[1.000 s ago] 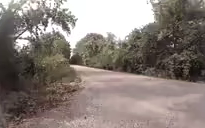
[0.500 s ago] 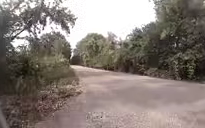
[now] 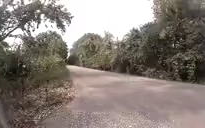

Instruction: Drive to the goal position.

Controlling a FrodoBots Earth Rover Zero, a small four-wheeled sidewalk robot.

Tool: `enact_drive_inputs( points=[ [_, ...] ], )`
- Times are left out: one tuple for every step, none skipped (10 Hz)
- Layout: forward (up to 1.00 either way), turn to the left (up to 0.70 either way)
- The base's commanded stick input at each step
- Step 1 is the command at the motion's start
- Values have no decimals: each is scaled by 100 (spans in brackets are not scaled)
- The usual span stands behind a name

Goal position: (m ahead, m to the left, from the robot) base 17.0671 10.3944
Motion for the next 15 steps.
enact_drive_inputs(
  points=[
    [70, 0],
    [70, 0],
    [70, 0],
    [70, 0],
    [70, 0],
    [70, 0],
    [70, 0],
    [70, 0],
    [70, 0],
    [70, 0],
    [70, 0],
    [70, 0],
    [70, 0],
    [70, 0],
    [70, 2]
  ],
)
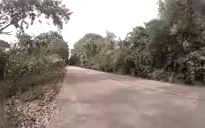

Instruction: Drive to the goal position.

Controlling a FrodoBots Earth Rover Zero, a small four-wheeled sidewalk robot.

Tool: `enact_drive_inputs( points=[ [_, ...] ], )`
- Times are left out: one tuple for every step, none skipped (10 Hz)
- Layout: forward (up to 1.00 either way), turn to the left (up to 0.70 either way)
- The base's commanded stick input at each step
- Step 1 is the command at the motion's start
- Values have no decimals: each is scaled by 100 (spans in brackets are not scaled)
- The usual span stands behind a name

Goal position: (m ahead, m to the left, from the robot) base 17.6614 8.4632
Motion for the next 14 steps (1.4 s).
enact_drive_inputs(
  points=[
    [70, 10],
    [70, 31],
    [70, 34],
    [70, 34],
    [70, 17],
    [70, 0],
    [70, 0],
    [70, 0],
    [70, 0],
    [70, 0],
    [70, 0],
    [70, 0],
    [70, 0],
    [70, 0]
  ],
)
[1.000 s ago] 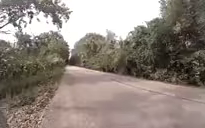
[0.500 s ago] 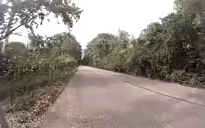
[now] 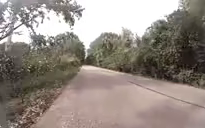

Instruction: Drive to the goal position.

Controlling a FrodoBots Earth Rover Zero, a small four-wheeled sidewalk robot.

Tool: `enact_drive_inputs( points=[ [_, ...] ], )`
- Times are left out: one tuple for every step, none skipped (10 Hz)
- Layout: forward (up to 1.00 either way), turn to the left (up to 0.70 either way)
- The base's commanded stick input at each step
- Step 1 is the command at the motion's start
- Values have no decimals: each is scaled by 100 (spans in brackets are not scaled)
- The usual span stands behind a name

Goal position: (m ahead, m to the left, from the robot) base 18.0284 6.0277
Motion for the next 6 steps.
enact_drive_inputs(
  points=[
    [70, 0],
    [70, 0],
    [70, 0],
    [70, 0],
    [70, 0],
    [70, 0]
  ],
)
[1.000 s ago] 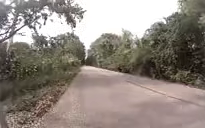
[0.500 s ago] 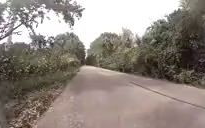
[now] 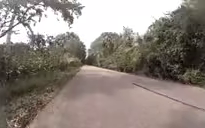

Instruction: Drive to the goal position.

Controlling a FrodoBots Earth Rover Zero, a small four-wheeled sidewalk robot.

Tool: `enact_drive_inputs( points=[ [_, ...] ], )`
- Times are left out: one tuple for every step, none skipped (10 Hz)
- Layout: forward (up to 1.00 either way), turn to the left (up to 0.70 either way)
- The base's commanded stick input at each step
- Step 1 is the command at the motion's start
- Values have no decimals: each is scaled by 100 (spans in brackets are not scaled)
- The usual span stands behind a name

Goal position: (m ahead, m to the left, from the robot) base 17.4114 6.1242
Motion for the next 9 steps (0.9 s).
enact_drive_inputs(
  points=[
    [70, 0],
    [70, 0],
    [70, 1],
    [70, 3],
    [70, 8],
    [70, 5],
    [70, 2],
    [70, 1],
    [70, 0]
  ],
)
